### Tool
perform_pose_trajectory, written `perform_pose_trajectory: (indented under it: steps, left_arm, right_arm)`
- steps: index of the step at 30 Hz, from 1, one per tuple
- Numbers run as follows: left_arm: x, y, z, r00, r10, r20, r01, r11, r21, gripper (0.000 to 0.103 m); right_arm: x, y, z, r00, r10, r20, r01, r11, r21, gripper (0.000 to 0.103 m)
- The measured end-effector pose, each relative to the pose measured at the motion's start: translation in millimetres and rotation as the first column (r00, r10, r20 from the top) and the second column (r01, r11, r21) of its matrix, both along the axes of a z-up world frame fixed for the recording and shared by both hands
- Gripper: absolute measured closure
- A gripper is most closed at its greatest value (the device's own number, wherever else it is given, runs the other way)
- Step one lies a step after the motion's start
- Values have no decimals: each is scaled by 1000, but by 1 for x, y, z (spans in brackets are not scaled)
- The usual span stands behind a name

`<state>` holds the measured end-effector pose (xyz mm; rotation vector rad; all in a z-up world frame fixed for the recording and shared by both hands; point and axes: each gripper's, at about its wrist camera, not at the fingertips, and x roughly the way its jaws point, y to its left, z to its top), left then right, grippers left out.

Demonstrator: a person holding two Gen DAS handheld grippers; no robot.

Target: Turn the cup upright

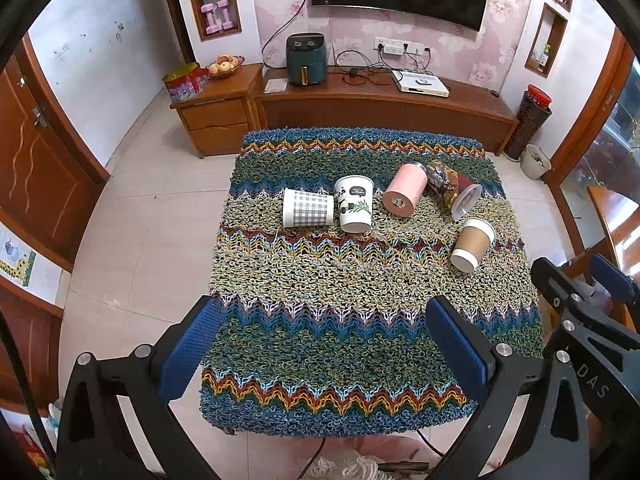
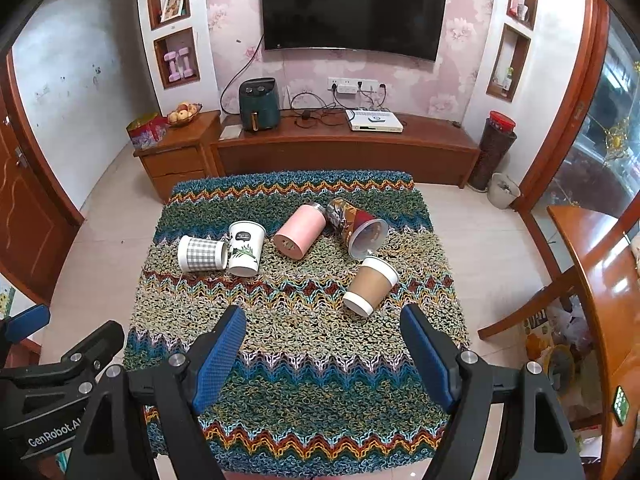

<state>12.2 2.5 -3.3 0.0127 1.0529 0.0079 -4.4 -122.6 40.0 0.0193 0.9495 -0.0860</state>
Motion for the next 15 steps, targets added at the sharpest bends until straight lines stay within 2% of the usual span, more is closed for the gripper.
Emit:
perform_pose_trajectory:
  steps: [15]
  left_arm:
    - [3, -2, -1, 1000, -1, 0, 1, 1000, 0, 1]
  right_arm:
    - [1, 0, 2, 1000, 2, 9, -2, 1000, 1, 23]
